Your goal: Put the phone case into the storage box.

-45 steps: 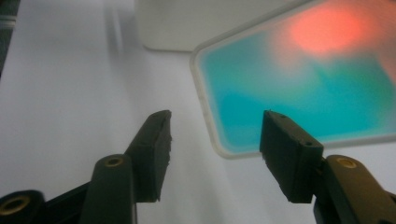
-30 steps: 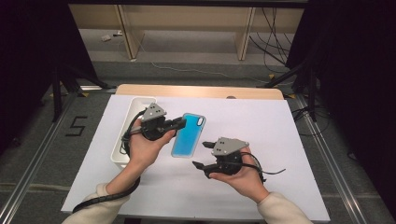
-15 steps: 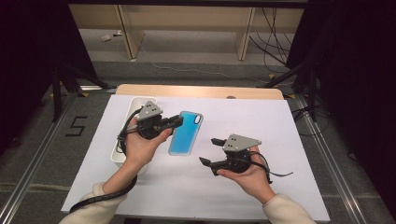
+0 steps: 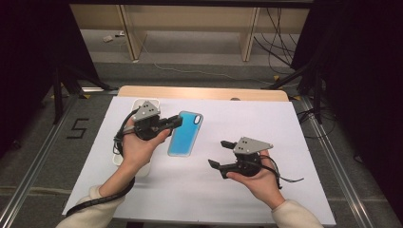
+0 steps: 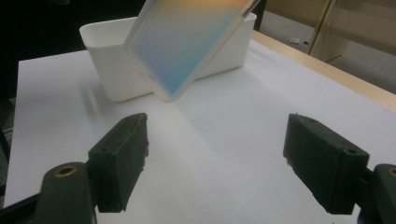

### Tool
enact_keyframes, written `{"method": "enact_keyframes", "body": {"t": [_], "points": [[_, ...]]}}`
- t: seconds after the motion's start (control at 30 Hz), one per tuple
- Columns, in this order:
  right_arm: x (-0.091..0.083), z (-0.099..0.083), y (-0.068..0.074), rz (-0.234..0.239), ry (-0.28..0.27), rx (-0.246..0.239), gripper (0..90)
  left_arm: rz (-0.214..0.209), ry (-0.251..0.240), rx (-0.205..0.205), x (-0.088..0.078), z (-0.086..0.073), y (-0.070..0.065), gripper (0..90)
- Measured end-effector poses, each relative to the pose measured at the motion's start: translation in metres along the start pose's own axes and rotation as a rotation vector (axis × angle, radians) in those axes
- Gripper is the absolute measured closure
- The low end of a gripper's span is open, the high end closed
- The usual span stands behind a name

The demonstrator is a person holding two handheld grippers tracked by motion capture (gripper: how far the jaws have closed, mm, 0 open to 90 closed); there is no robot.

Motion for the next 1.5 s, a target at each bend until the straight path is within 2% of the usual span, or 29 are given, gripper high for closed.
{"method": "enact_keyframes", "body": {"t": [0.23, 0.27, 0.5, 0.67, 0.7, 0.83, 0.93, 1.13, 1.23, 1.3, 1.37, 1.5], "points": [[-0.004, -0.004, -0.003, -0.001, 0.007, 0.014, 22.7, 0.009, -0.003, -0.006, -0.005, -0.002, 0.006, 82.5], [-0.004, -0.005, -0.002, 0.001, 0.013, 0.023, 22.6, 0.020, 0.004, -0.018, -0.007, -0.003, 0.007, 82.5], [-0.007, -0.007, -0.005, -0.006, -0.003, 0.040, 22.0, 0.023, -0.001, -0.036, -0.012, -0.004, 0.013, 82.5], [-0.009, -0.008, -0.006, -0.004, -0.006, 0.045, 22.0, 0.027, -0.016, -0.016, -0.014, -0.001, 0.017, 82.5], [-0.010, -0.009, -0.009, -0.019, -0.010, 0.044, 22.1, 0.025, -0.019, -0.010, -0.015, -0.001, 0.017, 82.5], [-0.013, -0.011, -0.009, -0.013, -0.002, 0.050, 22.0, 0.027, -0.021, -0.010, -0.017, 0.000, 0.020, 82.5], [-0.015, -0.012, -0.013, -0.034, -0.013, 0.047, 22.1, 0.029, -0.025, -0.007, -0.018, 0.001, 0.021, 82.5], [-0.017, -0.016, -0.012, -0.023, -0.007, 0.059, 22.1, 0.037, -0.028, -0.001, -0.021, 0.002, 0.025, 82.5], [-0.020, -0.016, -0.015, -0.045, -0.024, 0.056, 22.2, 0.039, -0.032, 0.002, -0.023, 0.002, 0.027, 82.5], [-0.023, -0.019, -0.015, -0.046, -0.001, 0.063, 22.3, 0.046, -0.035, 0.007, -0.024, 0.003, 0.029, 82.5], [-0.023, -0.018, -0.016, -0.045, -0.021, 0.065, 22.3, 0.053, -0.039, 0.014, -0.025, 0.003, 0.031, 82.5], [-0.026, -0.021, -0.017, -0.050, -0.019, 0.070, 22.3, 0.063, -0.044, 0.021, -0.028, 0.004, 0.034, 82.5]]}}
Point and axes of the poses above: each handheld gripper's, and its own axes: x roughly forward along the jaws, z roughly out of its top, y roughly to its left, the point moved 10 cm from there along x, roughly forward along the jaws, and after that the axes turned 13 degrees about y, right-handed, at the moved point
